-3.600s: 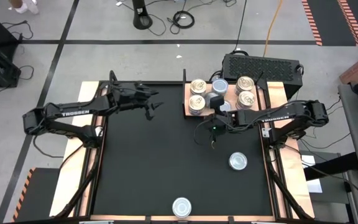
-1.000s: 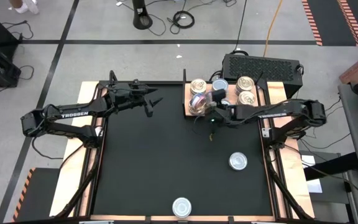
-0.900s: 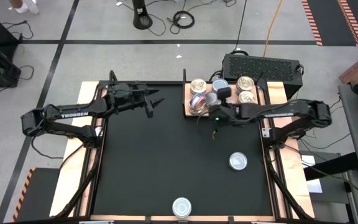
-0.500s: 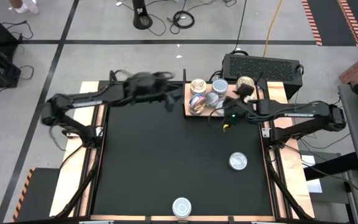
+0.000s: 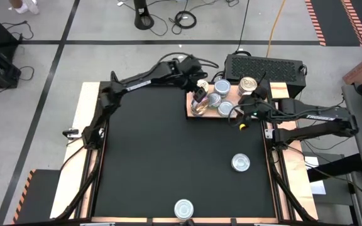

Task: Stack canned seafood by type on shelf
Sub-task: Adjust the blue pink tuna can on the shelf

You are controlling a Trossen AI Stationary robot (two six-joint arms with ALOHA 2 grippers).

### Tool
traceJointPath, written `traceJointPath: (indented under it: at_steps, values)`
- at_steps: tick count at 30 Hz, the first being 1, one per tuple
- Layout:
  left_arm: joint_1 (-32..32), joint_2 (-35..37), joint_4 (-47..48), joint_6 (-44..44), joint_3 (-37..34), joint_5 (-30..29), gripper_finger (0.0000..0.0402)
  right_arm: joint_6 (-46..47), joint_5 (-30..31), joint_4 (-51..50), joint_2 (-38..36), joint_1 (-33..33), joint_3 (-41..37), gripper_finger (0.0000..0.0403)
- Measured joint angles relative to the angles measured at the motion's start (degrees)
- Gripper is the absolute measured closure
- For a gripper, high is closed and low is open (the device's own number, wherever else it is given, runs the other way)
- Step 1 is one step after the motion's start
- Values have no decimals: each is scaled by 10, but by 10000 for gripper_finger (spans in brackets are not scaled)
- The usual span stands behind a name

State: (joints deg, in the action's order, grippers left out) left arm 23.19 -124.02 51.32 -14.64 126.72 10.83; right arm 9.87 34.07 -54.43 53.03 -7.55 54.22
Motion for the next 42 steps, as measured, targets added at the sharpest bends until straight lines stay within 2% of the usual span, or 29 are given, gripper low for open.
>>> traceJointPath:
  at_steps: [5, 10, 16, 32, 42]
  values:
    - [7, -44, 39, -14, 52, 8, 139, 0, 0, -13, -27, 0, 0, 85]
    - [4, -45, 42, -7, 52, 20, 139, -1, 1, -20, -40, 0, 0, 85]
    - [-4, -48, 49, 20, 52, -19, 139, -2, 1, -23, -42, 0, 0, 85]
    - [-13, -69, 58, 34, 51, -25, 139, 0, 1, -23, -42, 0, 0, 85]
    - [-19, -72, 79, 62, 51, -49, 139, 0, 1, -23, -42, 0, 0, 85]
